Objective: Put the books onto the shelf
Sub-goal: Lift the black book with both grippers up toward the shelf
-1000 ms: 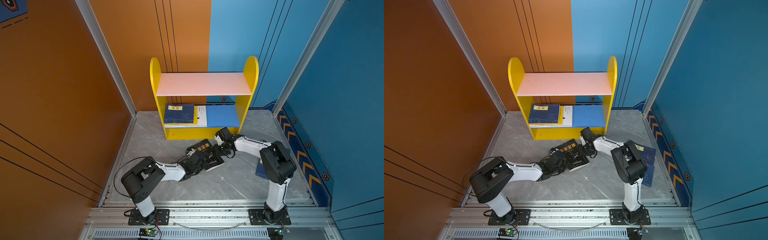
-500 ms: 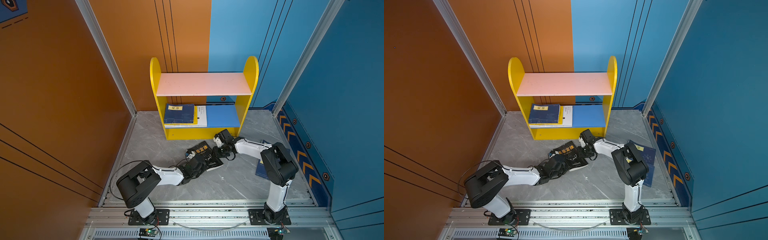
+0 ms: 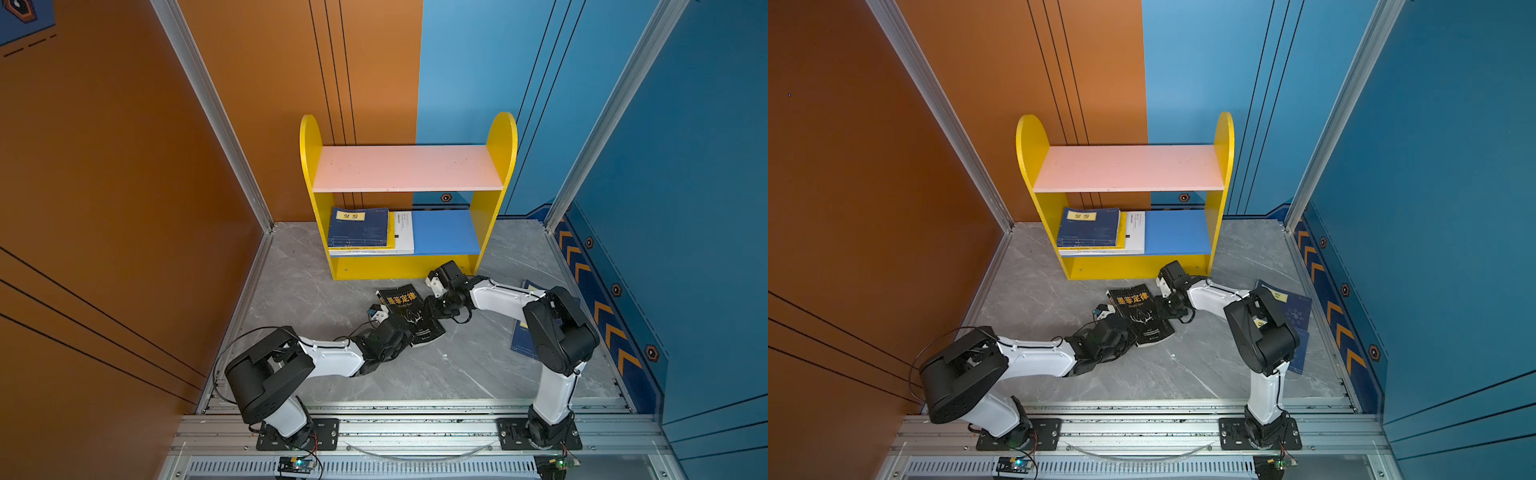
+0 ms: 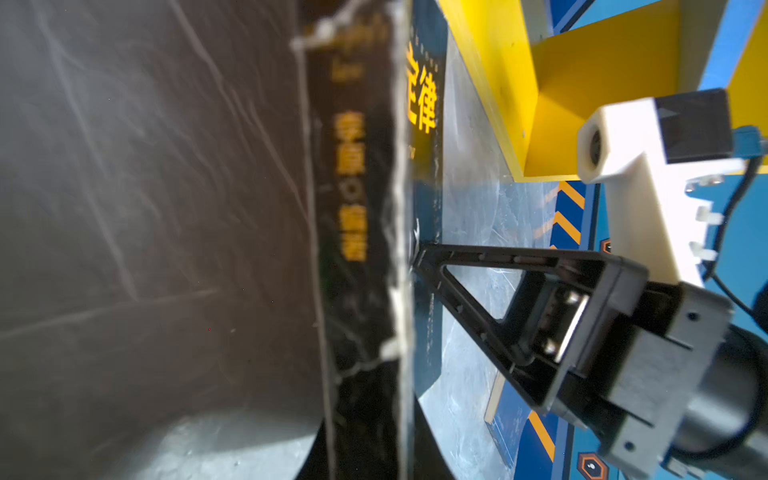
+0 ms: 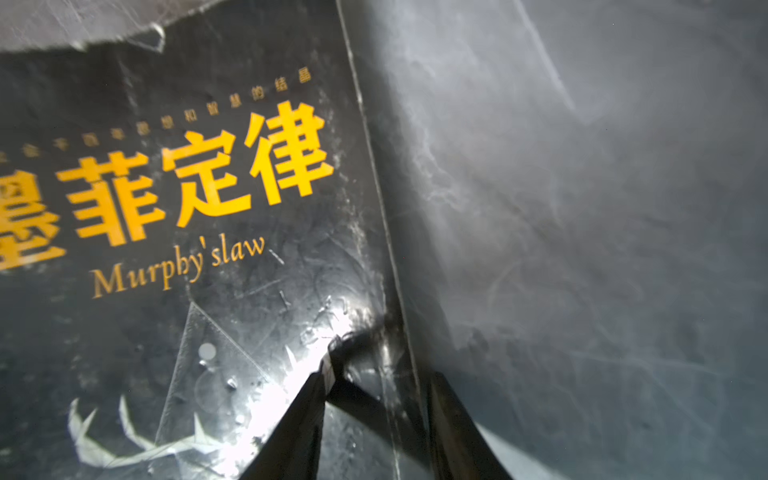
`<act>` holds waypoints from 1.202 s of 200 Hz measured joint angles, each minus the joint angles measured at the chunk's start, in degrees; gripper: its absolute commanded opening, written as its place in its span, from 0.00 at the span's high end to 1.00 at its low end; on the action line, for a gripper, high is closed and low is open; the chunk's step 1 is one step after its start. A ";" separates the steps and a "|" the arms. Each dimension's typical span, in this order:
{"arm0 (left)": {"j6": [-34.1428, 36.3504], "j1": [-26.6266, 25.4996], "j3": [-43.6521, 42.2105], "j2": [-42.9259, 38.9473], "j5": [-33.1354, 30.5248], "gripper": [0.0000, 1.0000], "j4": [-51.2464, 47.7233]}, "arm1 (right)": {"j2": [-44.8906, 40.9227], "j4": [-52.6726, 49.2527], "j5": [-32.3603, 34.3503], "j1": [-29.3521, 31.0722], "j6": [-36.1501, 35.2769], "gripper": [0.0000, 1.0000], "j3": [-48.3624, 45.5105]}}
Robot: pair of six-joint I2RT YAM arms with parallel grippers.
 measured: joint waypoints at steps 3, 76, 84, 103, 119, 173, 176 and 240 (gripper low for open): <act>-0.07 -0.11 -0.22 -0.20 -0.07 0.87 0.13 | -0.11 -0.04 -0.13 0.07 0.04 0.54 -0.09; 3.78 -4.63 1.29 -10.88 -1.03 0.95 -12.74 | -10.43 -1.40 -1.84 0.20 3.17 0.28 -2.56; 4.79 -5.11 2.60 -12.52 -1.05 0.95 -16.33 | -12.72 -1.49 -1.97 -0.31 3.48 0.25 -2.80; 7.21 -6.08 5.81 -16.61 -1.05 0.95 -24.44 | -18.51 -1.53 -2.36 -2.43 4.28 0.20 -3.45; 9.29 -6.32 7.54 -20.41 -1.03 0.95 -28.94 | -23.37 -1.79 -2.71 -4.87 5.07 0.17 -3.93; 15.69 -6.75 13.20 -31.69 -0.83 0.96 -39.80 | -37.40 -2.08 -4.79 -15.58 10.47 0.06 -4.83; 16.04 -6.82 13.81 -32.24 -0.83 0.96 -40.50 | -38.05 -2.12 -4.87 -15.98 10.58 0.05 -4.83; 23.91 -7.58 27.32 -38.18 -0.61 0.97 -47.67 | -44.33 -1.07 -9.27 -17.86 16.13 0.02 1.55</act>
